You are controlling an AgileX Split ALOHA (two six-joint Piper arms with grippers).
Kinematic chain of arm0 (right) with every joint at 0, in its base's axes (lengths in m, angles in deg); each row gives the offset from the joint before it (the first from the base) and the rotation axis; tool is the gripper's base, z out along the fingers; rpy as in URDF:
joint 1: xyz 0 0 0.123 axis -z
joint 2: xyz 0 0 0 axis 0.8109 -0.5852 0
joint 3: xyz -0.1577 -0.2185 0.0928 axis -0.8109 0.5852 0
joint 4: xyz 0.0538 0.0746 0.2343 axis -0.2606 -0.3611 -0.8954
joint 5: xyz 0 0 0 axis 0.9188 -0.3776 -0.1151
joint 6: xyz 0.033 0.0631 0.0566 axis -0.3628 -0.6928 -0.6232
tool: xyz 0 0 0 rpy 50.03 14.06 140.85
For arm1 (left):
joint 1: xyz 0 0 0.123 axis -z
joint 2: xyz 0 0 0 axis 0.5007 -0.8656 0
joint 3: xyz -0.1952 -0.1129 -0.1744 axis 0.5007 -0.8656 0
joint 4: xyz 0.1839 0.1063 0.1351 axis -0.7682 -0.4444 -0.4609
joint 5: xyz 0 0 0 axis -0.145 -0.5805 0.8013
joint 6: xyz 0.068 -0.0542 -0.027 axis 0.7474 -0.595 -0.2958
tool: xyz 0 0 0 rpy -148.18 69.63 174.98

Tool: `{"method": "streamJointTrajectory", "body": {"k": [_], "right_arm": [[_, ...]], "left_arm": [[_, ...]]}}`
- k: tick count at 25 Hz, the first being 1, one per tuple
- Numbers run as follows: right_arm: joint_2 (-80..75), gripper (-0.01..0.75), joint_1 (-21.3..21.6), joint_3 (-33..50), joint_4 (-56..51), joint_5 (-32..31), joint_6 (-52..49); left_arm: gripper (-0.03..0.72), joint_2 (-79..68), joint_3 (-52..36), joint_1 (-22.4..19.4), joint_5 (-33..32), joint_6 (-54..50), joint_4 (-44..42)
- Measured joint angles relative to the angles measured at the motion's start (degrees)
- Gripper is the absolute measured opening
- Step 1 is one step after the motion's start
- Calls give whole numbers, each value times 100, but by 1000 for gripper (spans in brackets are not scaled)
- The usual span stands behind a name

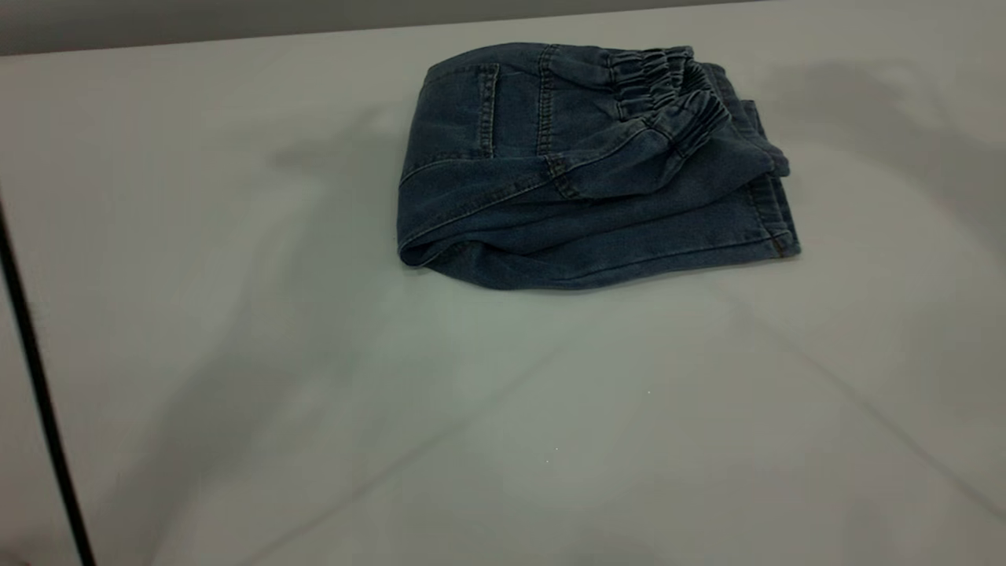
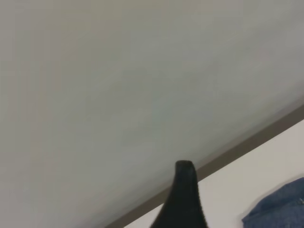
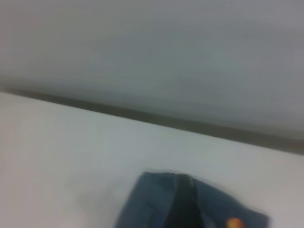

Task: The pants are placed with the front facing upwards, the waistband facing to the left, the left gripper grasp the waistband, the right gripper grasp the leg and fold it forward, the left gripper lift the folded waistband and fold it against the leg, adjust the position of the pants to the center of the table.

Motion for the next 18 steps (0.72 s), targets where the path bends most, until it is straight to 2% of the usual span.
{"method": "streamJointTrajectory", "body": {"k": [4,12,18], "right_arm": [[1085,498,-14,816,359,0,37],[3635,498,-19,2891,662,40,200],[5749,498,-19,4895,665,1079,168]], "left_arm": [[572,671,-726,-5,6,-133,-25],[572,2383,-3005,-5,20,-534,-64],[572,3519,-4484,-5,16,-877,386]]}}
